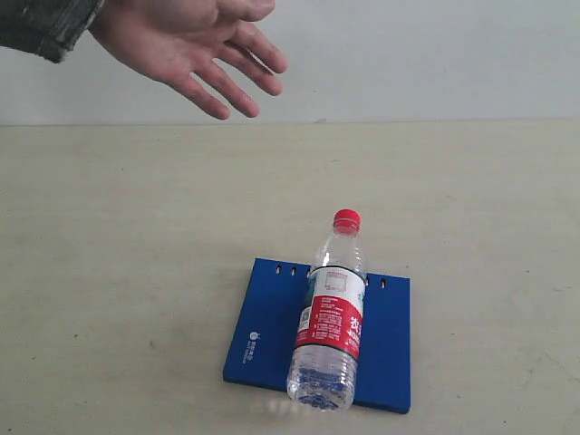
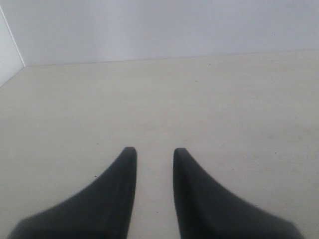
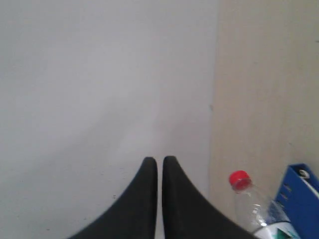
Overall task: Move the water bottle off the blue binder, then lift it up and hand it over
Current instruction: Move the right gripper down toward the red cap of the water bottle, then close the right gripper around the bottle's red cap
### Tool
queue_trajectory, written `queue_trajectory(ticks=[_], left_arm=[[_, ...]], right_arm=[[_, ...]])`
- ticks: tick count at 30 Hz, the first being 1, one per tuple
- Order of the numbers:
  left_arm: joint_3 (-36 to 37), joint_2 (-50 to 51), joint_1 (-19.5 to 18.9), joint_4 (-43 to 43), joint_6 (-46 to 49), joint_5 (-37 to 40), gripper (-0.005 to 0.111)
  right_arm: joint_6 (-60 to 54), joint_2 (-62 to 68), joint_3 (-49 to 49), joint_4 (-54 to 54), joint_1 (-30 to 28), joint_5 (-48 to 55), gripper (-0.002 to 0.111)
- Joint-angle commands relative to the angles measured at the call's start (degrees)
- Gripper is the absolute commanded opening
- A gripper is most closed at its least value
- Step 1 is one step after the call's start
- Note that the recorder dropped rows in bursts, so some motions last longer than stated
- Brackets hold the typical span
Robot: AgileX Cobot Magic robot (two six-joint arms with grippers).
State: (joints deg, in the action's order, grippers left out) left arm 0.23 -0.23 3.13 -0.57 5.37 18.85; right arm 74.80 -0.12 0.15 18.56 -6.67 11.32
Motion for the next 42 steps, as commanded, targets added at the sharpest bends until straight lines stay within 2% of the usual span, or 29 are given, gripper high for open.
queue_trajectory(ticks=[1, 4, 8, 12, 13, 17, 18, 19, 20, 21, 23, 25, 30, 33, 39, 42], left_arm=[[-0.23, 0.23, 0.24, -0.33, 0.22, -0.81, 0.026], [-0.23, 0.23, 0.24, -0.33, 0.22, -0.81, 0.026], [-0.23, 0.23, 0.24, -0.33, 0.22, -0.81, 0.026], [-0.23, 0.23, 0.24, -0.33, 0.22, -0.81, 0.026], [-0.23, 0.23, 0.24, -0.33, 0.22, -0.81, 0.026], [-0.23, 0.23, 0.24, -0.33, 0.22, -0.81, 0.026], [-0.23, 0.23, 0.24, -0.33, 0.22, -0.81, 0.026], [-0.23, 0.23, 0.24, -0.33, 0.22, -0.81, 0.026], [-0.23, 0.23, 0.24, -0.33, 0.22, -0.81, 0.026], [-0.23, 0.23, 0.24, -0.33, 0.22, -0.81, 0.026], [-0.23, 0.23, 0.24, -0.33, 0.22, -0.81, 0.026], [-0.23, 0.23, 0.24, -0.33, 0.22, -0.81, 0.026], [-0.23, 0.23, 0.24, -0.33, 0.22, -0.81, 0.026], [-0.23, 0.23, 0.24, -0.33, 0.22, -0.81, 0.026], [-0.23, 0.23, 0.24, -0.33, 0.22, -0.81, 0.026], [-0.23, 0.23, 0.24, -0.33, 0.22, -0.81, 0.026]], right_arm=[[0.27, 0.12, -0.15, -6.28, -0.15, 8.64, 0.000], [-11.09, 0.12, -0.15, 0.06, 0.18, 6.00, 0.000], [-39.96, 0.12, -2.72, 17.14, 3.17, 0.45, 0.000], [-54.24, 5.45, -10.66, 19.80, 7.01, 1.67, 0.000], [-61.47, 12.39, -15.11, 19.80, 9.04, 1.79, 0.000], [-77.71, 30.89, -22.56, 19.80, 12.90, 2.02, 0.000], [-84.02, 42.31, -25.48, 19.80, 15.04, 2.53, 0.000], [-86.68, 48.16, -27.18, 19.80, 16.10, 3.57, 0.000], [-89.62, 58.05, -30.85, 20.04, 17.96, 6.70, 0.005], [-90.69, 63.07, -33.18, 20.04, 19.02, 8.94, 0.010], [-95.97, 77.38, -42.26, 20.15, 22.18, 15.18, 0.039], [-97.22, 84.44, -49.21, 20.15, 23.04, 17.28, 0.055], [-96.63, 93.66, -58.25, 20.26, 22.48, 13.54, 0.057], [-95.19, 101.36, -61.74, 22.58, 18.80, 17.93, 0.057], [-103.11, 104.70, -63.84, 28.88, 16.35, 20.59, 0.057], [-109.36, 104.81, -64.24, 36.79, 16.35, 20.58, 0.057]])
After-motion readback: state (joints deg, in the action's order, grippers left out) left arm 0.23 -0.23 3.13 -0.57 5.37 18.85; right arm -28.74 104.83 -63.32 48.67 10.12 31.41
